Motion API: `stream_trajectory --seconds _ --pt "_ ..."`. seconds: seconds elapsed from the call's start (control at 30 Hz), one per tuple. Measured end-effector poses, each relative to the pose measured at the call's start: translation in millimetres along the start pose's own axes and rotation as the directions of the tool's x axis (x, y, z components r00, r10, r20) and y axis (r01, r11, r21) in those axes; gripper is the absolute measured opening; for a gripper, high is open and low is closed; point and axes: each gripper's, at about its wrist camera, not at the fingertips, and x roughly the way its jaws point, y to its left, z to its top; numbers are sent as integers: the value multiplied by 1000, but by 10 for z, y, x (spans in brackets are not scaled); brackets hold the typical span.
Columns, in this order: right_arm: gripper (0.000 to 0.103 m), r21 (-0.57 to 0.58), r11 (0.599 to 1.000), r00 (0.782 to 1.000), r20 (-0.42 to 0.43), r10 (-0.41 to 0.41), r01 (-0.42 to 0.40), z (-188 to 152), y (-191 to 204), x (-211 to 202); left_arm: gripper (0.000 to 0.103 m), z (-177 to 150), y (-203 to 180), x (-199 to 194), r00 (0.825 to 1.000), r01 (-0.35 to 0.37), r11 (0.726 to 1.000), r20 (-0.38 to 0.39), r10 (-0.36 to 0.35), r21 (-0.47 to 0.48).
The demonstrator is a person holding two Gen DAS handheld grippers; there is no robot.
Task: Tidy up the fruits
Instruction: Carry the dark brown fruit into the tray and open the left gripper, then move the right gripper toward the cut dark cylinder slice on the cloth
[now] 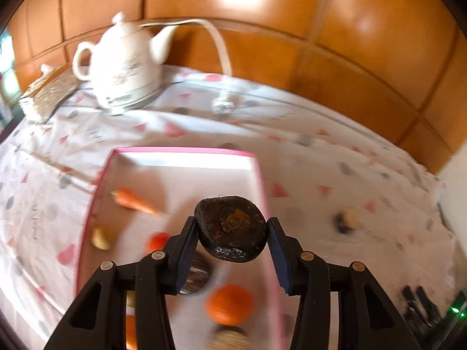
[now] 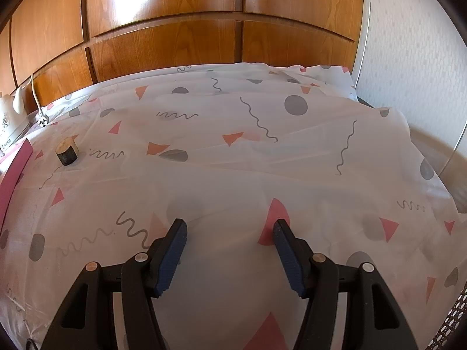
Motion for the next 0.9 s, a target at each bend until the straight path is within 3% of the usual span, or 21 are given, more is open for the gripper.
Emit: stream_trajectory --seconds 0.03,0.07,0.1,0.13,0.4,0.9 --pt "62 -1 1000 1000 -1 -1 1 -2 3 -3 48 -2 58 7 1000 -6 1000 1 6 -12" --pt "62 -4 1000 1000 -1 -2 2 -4 3 -6 53 -2 115 -6 1000 -8 1000 8 8 -25" --pt "62 -6 1000 1000 0 -3 3 -7 2 -8 65 -11 147 -26 1000 -11 999 17 12 -32" --pt "62 -8 1000 1000 0 -4 4 -8 1 -7 68 -41 182 -72 999 -18 999 28 19 -36" --pt "62 -15 1000 1000 2 -11 11 -13 10 -9 69 -378 224 -406 991 -89 993 91 97 -80" --pt "63 -17 1000 1000 1 -14 14 -13 12 -5 78 -986 389 -863 983 -119 987 129 133 -110"
